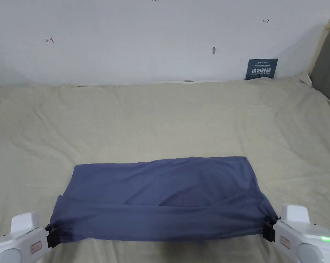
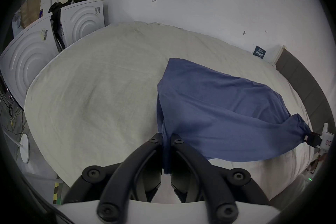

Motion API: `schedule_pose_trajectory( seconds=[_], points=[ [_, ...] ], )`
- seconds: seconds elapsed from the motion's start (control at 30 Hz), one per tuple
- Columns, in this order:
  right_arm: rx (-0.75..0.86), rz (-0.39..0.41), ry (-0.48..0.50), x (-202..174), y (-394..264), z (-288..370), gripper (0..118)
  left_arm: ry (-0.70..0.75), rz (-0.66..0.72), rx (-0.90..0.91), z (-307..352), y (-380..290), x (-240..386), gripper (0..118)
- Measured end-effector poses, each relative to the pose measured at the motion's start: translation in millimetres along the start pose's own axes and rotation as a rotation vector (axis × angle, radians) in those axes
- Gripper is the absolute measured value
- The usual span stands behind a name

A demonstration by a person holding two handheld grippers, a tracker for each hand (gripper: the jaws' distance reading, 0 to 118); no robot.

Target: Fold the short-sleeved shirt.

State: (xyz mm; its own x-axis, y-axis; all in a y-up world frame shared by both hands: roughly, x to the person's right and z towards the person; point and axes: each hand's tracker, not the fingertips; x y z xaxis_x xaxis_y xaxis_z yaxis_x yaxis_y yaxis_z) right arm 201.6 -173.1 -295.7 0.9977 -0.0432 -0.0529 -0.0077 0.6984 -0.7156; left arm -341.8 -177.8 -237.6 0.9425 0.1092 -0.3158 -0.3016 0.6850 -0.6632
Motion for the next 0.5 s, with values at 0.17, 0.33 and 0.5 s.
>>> schedule_pose_trajectory(
  seconds=[0.17, 0.33, 0.5],
  points=[
    [-0.004, -0.027, 0.026, 17, -20, 22, 15, -0.006, 0.005, -0.009, 21, -19, -10, 8],
    [-0.078, -0.051, 0.029, 38, -65, 5, 15, 0.01, 0.003, -0.077, 23, -55, -16, 8],
    [-0.193, -0.093, 0.015, 48, -103, -30, 15, 0.072, -0.036, -0.223, -2, -87, -15, 9]
  ],
)
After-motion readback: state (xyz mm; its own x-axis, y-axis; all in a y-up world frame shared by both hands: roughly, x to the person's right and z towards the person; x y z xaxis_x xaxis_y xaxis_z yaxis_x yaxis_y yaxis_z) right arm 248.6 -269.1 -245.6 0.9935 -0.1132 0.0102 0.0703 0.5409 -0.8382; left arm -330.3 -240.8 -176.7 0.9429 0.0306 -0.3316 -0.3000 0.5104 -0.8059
